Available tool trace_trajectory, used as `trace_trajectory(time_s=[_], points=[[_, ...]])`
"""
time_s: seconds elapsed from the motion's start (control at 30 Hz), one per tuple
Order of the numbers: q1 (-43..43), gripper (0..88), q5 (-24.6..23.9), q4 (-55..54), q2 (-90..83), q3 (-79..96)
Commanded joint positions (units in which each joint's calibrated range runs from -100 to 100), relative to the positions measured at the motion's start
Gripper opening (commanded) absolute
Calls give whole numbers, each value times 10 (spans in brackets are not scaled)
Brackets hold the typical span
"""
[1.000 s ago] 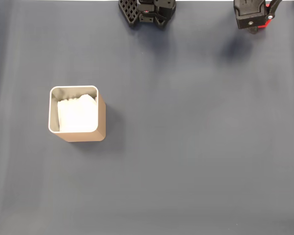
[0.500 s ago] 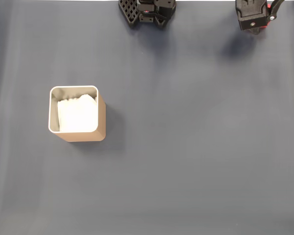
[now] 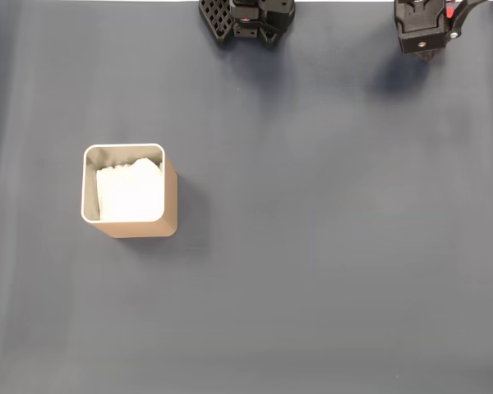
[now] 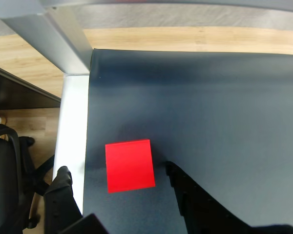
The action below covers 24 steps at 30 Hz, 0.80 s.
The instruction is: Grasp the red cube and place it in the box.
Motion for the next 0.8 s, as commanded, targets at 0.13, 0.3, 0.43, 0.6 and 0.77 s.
trace_trajectory(time_s=[0.13, 0.3, 0.43, 0.6, 0.77], points=[[-4, 456, -2, -12, 6, -9], [-4, 456, -2, -15, 10, -9], [-4, 455, 0, -17, 11, -10], [-3, 438, 0, -18, 14, -11], [-3, 340, -2, -18, 15, -13]])
